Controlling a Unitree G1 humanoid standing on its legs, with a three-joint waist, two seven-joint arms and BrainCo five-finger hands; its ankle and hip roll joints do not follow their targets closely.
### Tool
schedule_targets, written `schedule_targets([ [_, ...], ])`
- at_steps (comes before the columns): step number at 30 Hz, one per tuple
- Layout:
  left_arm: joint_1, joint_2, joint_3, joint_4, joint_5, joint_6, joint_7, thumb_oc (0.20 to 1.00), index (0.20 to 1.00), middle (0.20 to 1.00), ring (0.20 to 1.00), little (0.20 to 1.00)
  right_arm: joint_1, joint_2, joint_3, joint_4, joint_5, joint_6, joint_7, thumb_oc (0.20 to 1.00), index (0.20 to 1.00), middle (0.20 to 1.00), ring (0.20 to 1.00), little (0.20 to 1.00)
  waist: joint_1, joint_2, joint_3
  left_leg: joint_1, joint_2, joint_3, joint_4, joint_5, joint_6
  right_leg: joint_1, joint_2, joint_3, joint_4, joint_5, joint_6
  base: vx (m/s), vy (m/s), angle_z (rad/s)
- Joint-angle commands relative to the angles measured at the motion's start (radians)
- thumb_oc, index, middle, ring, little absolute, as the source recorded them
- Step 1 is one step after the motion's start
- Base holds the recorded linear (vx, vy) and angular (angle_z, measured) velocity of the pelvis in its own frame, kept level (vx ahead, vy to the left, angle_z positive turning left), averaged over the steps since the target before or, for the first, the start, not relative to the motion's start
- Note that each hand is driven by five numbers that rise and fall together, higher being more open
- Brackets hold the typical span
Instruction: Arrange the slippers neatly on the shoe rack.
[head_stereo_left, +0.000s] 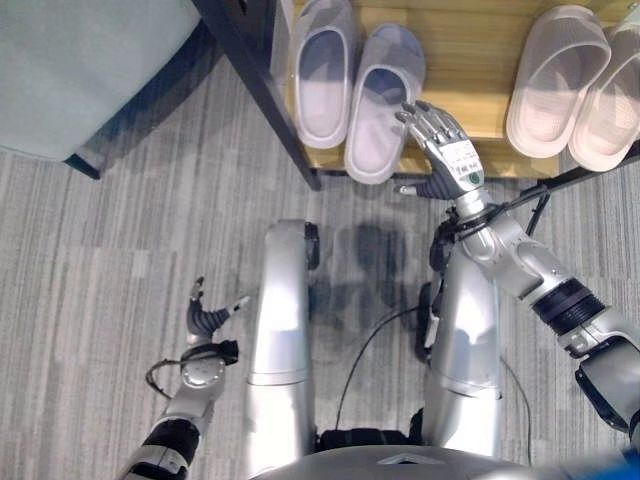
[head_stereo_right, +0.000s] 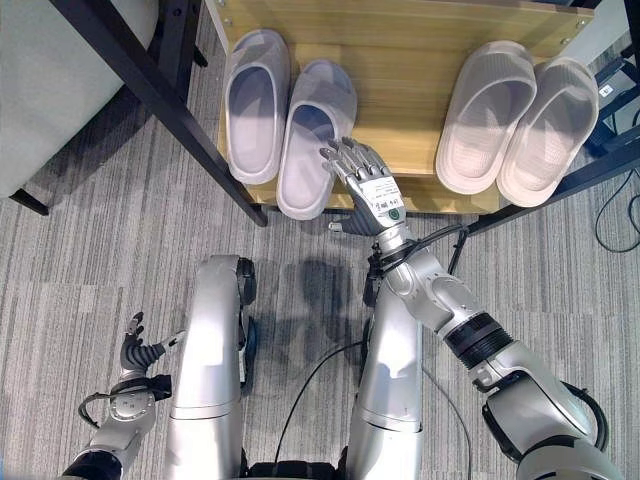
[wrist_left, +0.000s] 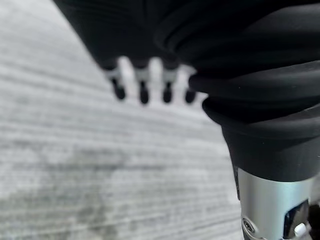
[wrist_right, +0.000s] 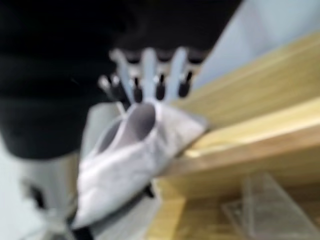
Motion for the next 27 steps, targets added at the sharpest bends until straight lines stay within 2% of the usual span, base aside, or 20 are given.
schedule_targets([
  [1, 0.006, 0.024, -0.048, -0.019, 0.045, -0.039, 0.028, 1.0, 1.0, 1.0, 1.0, 1.0, -0.037, -0.019, 0.009, -0.115, 0.02, -0.04, -0.016, 1.0, 1.0, 1.0, 1.0, 1.0, 0.071, 0.002, -0.011, -0.052, -0.031, -0.04, 0.058, 0.022, 0.078, 0.028, 0.013, 0.073, 0.084, 0.132, -0.142, 0.0, 0.0, 0.0],
  [27, 0.025, 0.042, -0.064, -0.014, 0.083, -0.04, 0.014, 1.0, 1.0, 1.0, 1.0, 1.0, -0.107, 0.024, 0.047, 0.031, 0.037, -0.021, -0.02, 1.0, 1.0, 1.0, 1.0, 1.0, 0.097, -0.005, -0.011, -0.052, -0.041, -0.049, 0.058, 0.021, 0.068, 0.032, 0.011, 0.065, 0.088, 0.132, -0.143, 0.0, 0.0, 0.01],
])
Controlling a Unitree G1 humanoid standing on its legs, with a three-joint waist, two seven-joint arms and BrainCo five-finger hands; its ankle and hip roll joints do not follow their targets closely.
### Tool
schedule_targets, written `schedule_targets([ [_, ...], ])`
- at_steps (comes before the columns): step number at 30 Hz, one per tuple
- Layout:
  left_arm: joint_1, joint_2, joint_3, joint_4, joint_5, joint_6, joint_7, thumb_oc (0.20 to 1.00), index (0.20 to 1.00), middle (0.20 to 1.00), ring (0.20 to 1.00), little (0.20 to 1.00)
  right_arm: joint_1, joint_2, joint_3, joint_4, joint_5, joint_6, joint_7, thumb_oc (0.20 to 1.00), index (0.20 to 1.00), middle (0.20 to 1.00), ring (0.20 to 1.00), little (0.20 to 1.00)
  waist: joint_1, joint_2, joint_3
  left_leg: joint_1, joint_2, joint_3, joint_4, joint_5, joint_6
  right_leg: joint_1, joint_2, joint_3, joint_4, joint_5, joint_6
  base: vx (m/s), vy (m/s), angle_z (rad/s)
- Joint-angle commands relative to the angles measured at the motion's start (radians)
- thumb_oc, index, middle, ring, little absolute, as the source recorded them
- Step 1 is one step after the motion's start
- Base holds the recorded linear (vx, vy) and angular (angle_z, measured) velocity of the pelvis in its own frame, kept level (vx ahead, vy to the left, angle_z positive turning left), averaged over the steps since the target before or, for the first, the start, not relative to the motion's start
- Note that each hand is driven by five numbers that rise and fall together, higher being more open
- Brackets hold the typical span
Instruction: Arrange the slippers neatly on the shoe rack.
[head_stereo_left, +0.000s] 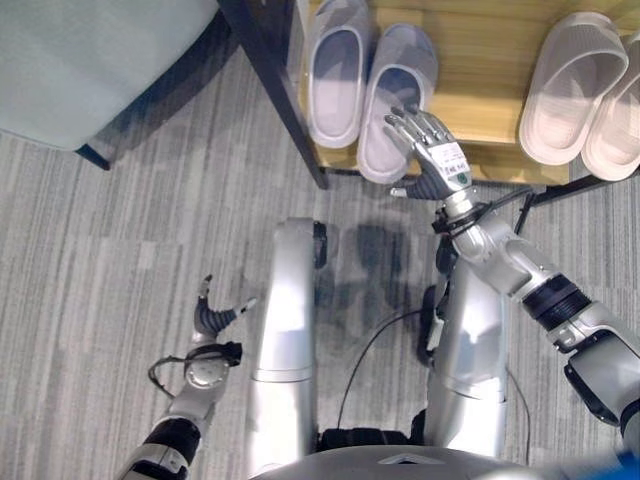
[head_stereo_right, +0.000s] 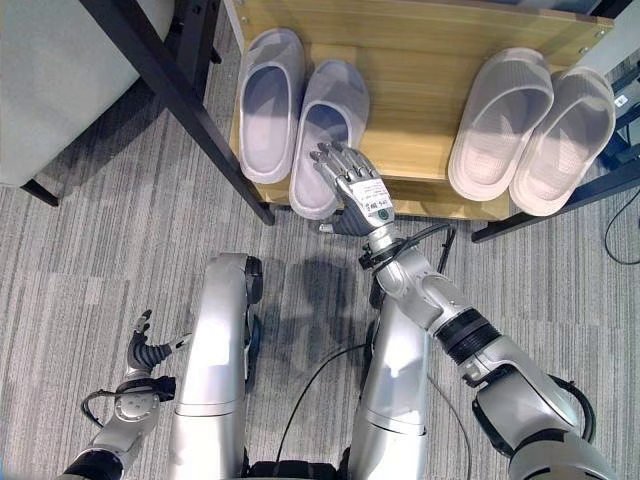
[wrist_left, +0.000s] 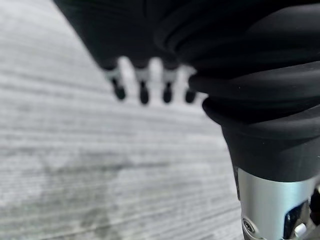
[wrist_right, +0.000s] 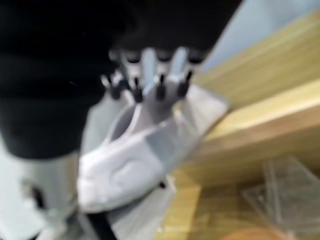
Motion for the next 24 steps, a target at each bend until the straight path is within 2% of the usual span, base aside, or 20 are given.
schedule_targets([
  [1, 0.027, 0.031, -0.03, -0.016, 0.04, -0.04, 0.013, 1.0, 1.0, 1.0, 1.0, 1.0, -0.078, -0.011, 0.026, -0.058, -0.002, -0.008, -0.038, 1.0, 1.0, 1.0, 1.0, 1.0, 0.072, -0.006, -0.013, -0.052, -0.026, -0.047, 0.059, 0.022, 0.067, 0.021, 0.022, 0.066, 0.088, 0.14, -0.152, 0.0, 0.0, 0.0],
  [14, 0.032, 0.036, -0.04, 0.008, 0.055, -0.043, 0.019, 1.0, 1.0, 1.0, 1.0, 1.0, -0.134, 0.029, 0.058, 0.042, -0.012, 0.009, -0.055, 1.0, 1.0, 1.0, 1.0, 1.0, 0.078, -0.005, -0.013, -0.052, -0.028, -0.047, 0.06, 0.02, 0.064, 0.021, 0.022, 0.065, 0.087, 0.14, -0.153, 0.0, 0.0, 0.0],
  [24, 0.04, 0.048, -0.055, 0.011, 0.063, -0.05, 0.009, 1.0, 1.0, 1.0, 1.0, 1.0, -0.183, 0.042, 0.065, 0.226, 0.006, 0.039, -0.084, 1.0, 1.0, 1.0, 1.0, 1.0, 0.086, 0.006, -0.013, -0.052, -0.028, -0.046, 0.057, 0.02, 0.062, 0.023, 0.023, 0.065, 0.09, 0.14, -0.152, 0.0, 0.0, 0.0],
])
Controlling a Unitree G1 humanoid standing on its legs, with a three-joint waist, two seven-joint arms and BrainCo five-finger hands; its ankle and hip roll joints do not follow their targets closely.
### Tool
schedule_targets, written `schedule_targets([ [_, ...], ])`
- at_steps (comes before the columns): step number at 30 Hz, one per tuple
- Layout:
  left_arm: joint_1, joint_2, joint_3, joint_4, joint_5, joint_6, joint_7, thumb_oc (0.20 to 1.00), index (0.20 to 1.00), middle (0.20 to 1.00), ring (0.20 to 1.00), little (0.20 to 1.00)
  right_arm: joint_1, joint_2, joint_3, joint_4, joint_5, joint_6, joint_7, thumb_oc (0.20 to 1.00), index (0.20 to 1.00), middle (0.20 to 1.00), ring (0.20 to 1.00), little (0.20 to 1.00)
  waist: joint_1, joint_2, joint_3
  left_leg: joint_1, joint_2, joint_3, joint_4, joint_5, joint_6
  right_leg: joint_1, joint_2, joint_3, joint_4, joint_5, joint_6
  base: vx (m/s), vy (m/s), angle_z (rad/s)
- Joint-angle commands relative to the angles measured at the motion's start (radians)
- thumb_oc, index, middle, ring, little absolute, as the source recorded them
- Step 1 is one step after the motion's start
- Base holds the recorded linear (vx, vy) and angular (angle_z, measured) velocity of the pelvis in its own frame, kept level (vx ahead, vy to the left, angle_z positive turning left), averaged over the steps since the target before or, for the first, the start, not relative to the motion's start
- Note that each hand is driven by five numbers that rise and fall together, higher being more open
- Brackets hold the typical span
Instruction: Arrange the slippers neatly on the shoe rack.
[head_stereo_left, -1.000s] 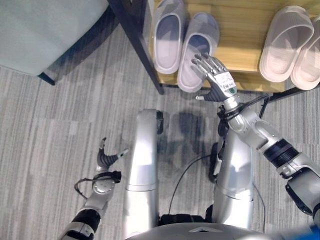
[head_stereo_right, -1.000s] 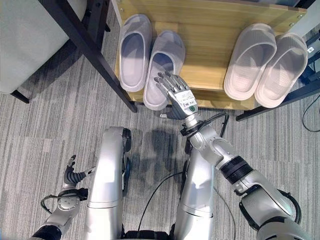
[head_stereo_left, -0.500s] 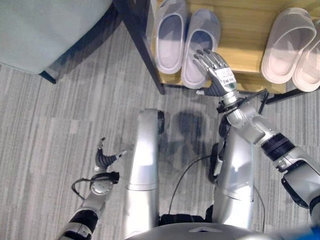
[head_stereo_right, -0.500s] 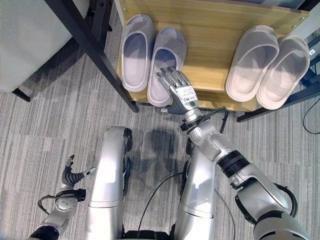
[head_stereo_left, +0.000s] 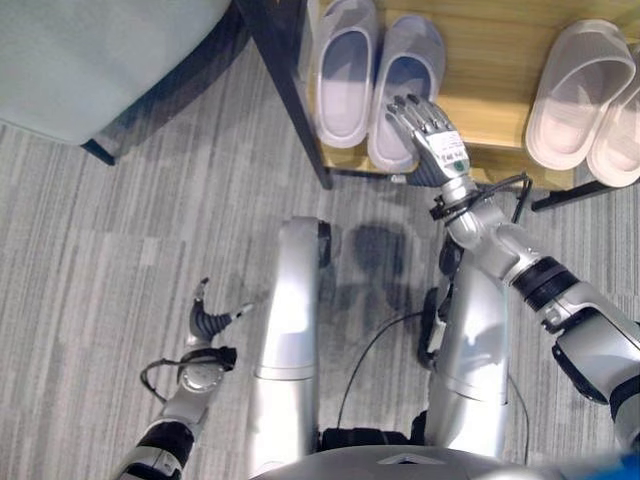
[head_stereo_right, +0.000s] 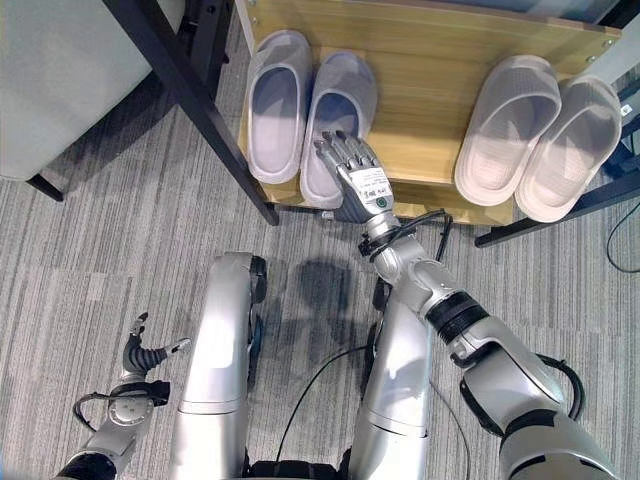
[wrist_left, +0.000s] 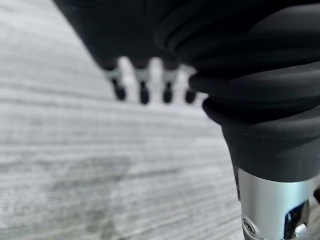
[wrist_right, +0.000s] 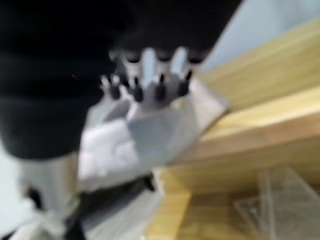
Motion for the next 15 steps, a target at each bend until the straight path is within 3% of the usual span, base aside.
schedule_targets([
  [1, 0.022, 0.03, -0.055, -0.02, 0.029, -0.046, 0.009, 1.0, 1.0, 1.0, 1.0, 1.0, -0.041, -0.021, 0.025, -0.011, 0.02, 0.019, -0.007, 1.0, 1.0, 1.0, 1.0, 1.0, 0.067, 0.008, -0.012, -0.053, -0.026, -0.045, 0.054, 0.02, 0.062, 0.018, 0.025, 0.065, 0.088, 0.141, -0.155, 0.0, 0.0, 0.0],
  [15, 0.046, 0.066, -0.071, -0.011, 0.034, -0.055, 0.001, 1.0, 1.0, 1.0, 1.0, 1.0, -0.163, 0.005, 0.057, 0.122, 0.096, 0.013, -0.017, 1.0, 1.0, 1.0, 1.0, 1.0, 0.091, 0.023, -0.012, -0.053, -0.036, -0.051, 0.048, 0.028, 0.057, 0.022, 0.021, 0.063, 0.084, 0.143, -0.155, 0.0, 0.0, 0.0],
])
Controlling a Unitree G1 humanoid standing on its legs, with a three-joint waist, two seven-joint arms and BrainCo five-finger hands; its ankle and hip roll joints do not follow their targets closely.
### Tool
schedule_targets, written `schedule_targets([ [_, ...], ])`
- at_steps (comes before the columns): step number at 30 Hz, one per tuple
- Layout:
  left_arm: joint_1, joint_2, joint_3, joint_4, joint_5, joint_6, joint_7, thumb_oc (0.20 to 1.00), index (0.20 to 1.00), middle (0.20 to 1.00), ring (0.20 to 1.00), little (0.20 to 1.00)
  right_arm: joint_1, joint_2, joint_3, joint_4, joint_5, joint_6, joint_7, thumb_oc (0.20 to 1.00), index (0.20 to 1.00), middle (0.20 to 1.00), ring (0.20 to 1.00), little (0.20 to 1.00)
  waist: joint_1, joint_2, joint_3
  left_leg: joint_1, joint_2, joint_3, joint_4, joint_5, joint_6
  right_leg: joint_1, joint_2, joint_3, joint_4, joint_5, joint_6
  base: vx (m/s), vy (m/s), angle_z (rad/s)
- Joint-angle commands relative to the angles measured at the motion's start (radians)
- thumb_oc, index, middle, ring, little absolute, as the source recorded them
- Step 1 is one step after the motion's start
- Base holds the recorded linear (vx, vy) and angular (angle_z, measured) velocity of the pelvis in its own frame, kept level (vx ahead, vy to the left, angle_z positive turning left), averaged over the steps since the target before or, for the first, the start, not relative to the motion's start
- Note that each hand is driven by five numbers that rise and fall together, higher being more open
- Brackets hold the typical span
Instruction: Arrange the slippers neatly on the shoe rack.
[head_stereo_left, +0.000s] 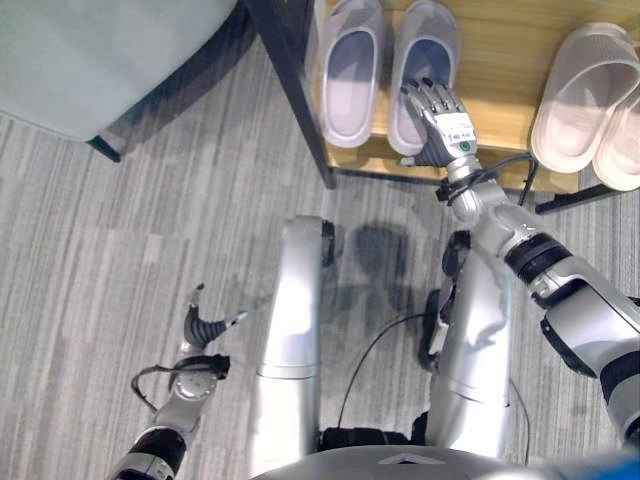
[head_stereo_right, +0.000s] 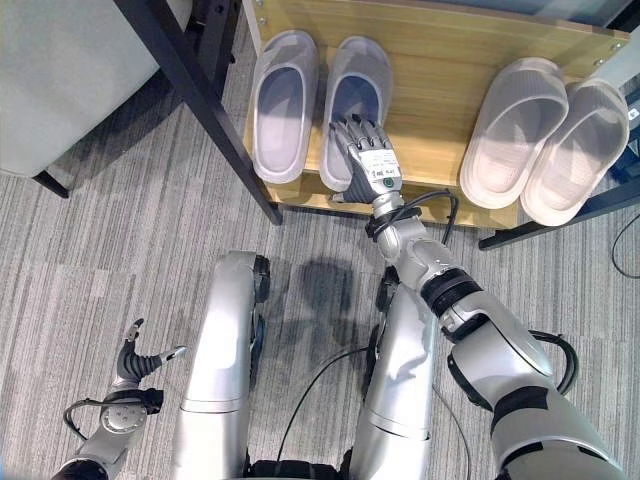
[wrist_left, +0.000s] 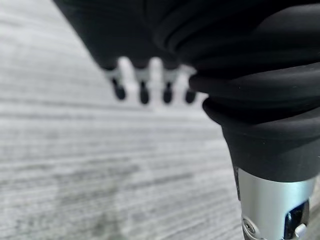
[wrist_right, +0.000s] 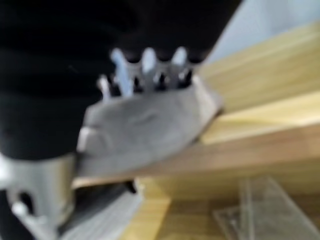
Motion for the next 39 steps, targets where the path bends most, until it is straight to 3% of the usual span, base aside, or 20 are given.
schedule_targets([
  [1, 0.029, 0.042, -0.07, -0.023, 0.007, -0.04, 0.006, 1.0, 1.0, 1.0, 1.0, 1.0, -0.062, -0.01, 0.031, -0.036, 0.042, -0.002, -0.015, 1.0, 1.0, 1.0, 1.0, 1.0, 0.068, 0.019, -0.013, -0.054, -0.033, -0.051, 0.047, 0.028, 0.057, 0.023, 0.022, 0.061, 0.076, 0.144, -0.154, 0.0, 0.0, 0.0],
  [24, 0.01, 0.038, -0.1, 0.009, 0.029, -0.023, 0.011, 1.0, 1.0, 1.0, 1.0, 1.0, -0.113, 0.024, 0.061, -0.058, 0.095, -0.034, 0.009, 1.0, 1.0, 1.0, 1.0, 1.0, 0.066, 0.022, -0.013, -0.054, -0.036, -0.056, 0.049, 0.035, 0.049, 0.024, 0.028, 0.061, 0.081, 0.146, -0.154, 0.0, -0.001, 0.0],
  [39, -0.006, 0.028, -0.113, 0.031, 0.028, -0.008, 0.016, 1.0, 1.0, 1.0, 1.0, 1.0, -0.14, 0.128, 0.095, -0.035, 0.129, -0.043, 0.031, 1.0, 1.0, 1.0, 1.0, 1.0, 0.053, 0.03, -0.013, -0.054, -0.032, -0.048, 0.053, 0.04, 0.046, 0.022, 0.042, 0.067, 0.086, 0.153, -0.152, 0.0, 0.0, 0.0],
])
